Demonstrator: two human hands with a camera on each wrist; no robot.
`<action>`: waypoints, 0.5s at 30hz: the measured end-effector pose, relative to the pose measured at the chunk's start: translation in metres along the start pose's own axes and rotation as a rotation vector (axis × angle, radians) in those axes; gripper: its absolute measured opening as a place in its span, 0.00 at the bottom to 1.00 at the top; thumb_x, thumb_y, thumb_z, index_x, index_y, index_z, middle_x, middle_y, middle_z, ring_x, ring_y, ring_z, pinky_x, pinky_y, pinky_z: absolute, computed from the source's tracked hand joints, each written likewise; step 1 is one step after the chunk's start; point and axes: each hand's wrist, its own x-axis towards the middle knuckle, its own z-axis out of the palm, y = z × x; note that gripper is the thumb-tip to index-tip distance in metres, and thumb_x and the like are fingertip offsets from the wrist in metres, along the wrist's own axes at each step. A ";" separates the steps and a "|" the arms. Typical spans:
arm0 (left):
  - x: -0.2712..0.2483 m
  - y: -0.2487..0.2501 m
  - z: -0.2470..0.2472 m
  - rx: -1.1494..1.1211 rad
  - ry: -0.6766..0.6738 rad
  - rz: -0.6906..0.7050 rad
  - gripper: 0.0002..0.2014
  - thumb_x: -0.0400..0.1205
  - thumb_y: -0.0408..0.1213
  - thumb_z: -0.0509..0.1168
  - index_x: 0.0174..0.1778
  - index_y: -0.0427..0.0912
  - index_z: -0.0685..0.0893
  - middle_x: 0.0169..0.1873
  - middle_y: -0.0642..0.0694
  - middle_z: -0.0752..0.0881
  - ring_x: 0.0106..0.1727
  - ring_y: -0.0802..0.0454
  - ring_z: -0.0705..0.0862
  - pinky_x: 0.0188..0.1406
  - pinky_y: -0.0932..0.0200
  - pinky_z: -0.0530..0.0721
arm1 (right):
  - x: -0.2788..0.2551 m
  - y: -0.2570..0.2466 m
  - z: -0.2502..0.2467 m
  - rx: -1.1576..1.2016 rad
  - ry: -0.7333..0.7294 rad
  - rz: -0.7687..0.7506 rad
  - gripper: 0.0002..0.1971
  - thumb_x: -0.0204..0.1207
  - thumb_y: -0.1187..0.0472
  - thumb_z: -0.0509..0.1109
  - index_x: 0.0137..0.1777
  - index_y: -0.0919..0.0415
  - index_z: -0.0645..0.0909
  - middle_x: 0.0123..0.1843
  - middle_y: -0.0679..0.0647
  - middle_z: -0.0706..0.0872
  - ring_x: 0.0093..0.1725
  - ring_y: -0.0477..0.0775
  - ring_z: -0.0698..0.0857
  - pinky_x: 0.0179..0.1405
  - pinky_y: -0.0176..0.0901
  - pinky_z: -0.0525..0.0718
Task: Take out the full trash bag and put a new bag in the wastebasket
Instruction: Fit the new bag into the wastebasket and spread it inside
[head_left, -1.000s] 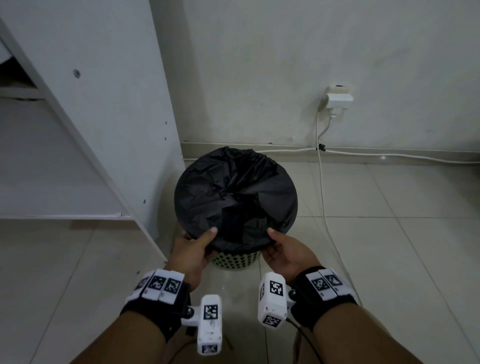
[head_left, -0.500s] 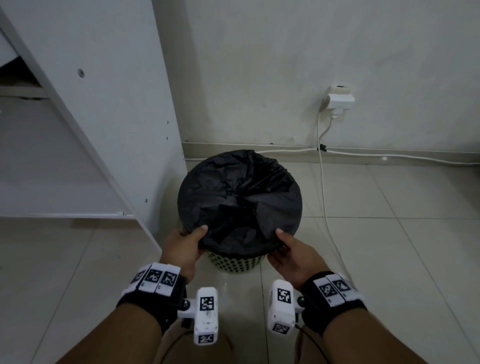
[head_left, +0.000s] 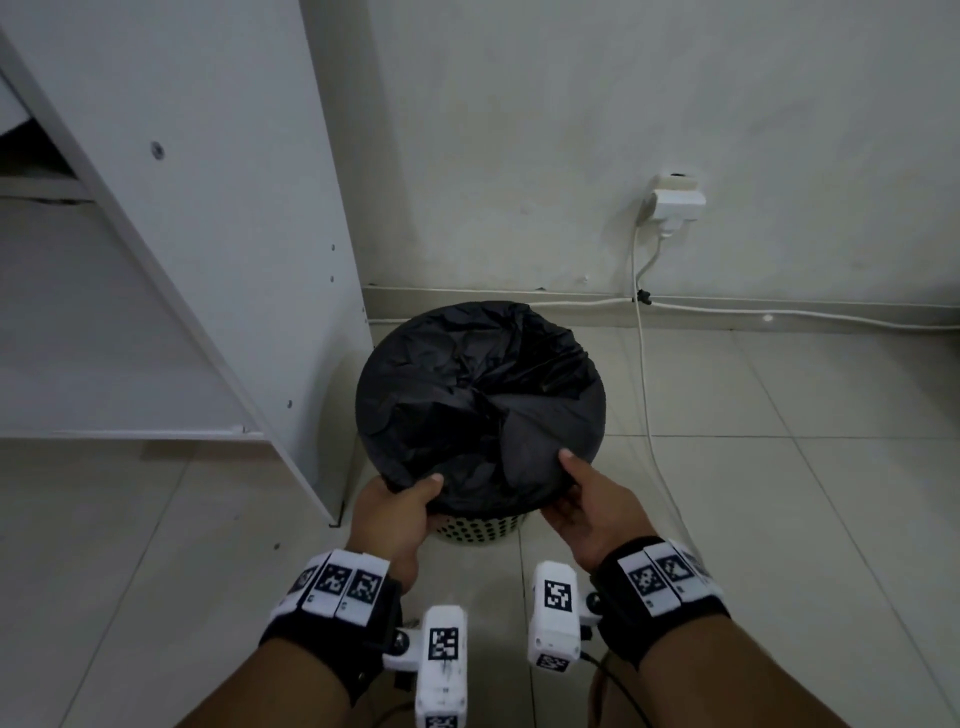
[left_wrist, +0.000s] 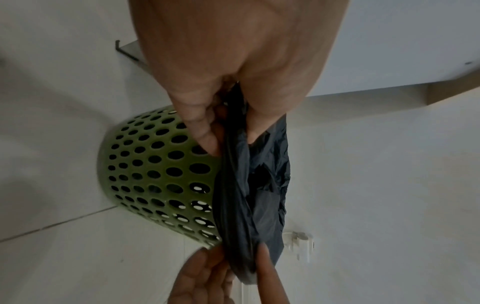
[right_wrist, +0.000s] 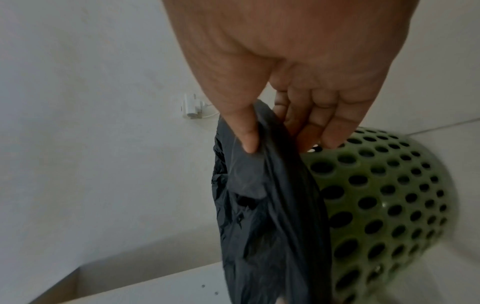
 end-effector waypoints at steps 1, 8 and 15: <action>0.000 0.000 -0.002 0.009 -0.008 0.000 0.12 0.82 0.24 0.70 0.50 0.48 0.86 0.54 0.43 0.91 0.56 0.39 0.90 0.55 0.42 0.89 | 0.001 -0.003 -0.004 0.041 -0.007 -0.010 0.10 0.76 0.64 0.76 0.53 0.69 0.85 0.50 0.66 0.92 0.50 0.63 0.89 0.45 0.54 0.88; -0.007 -0.001 -0.010 0.071 -0.075 0.045 0.13 0.83 0.26 0.69 0.61 0.41 0.86 0.58 0.39 0.91 0.58 0.41 0.91 0.56 0.43 0.90 | 0.003 -0.010 -0.020 -0.008 -0.099 -0.113 0.07 0.79 0.72 0.69 0.56 0.72 0.83 0.58 0.69 0.89 0.52 0.62 0.89 0.47 0.51 0.88; -0.030 -0.023 -0.015 0.137 -0.160 0.122 0.19 0.83 0.25 0.69 0.58 0.58 0.86 0.53 0.54 0.93 0.56 0.50 0.92 0.52 0.51 0.91 | -0.004 -0.015 -0.036 -0.200 -0.118 -0.197 0.04 0.79 0.72 0.69 0.53 0.67 0.81 0.54 0.66 0.89 0.49 0.62 0.88 0.45 0.52 0.88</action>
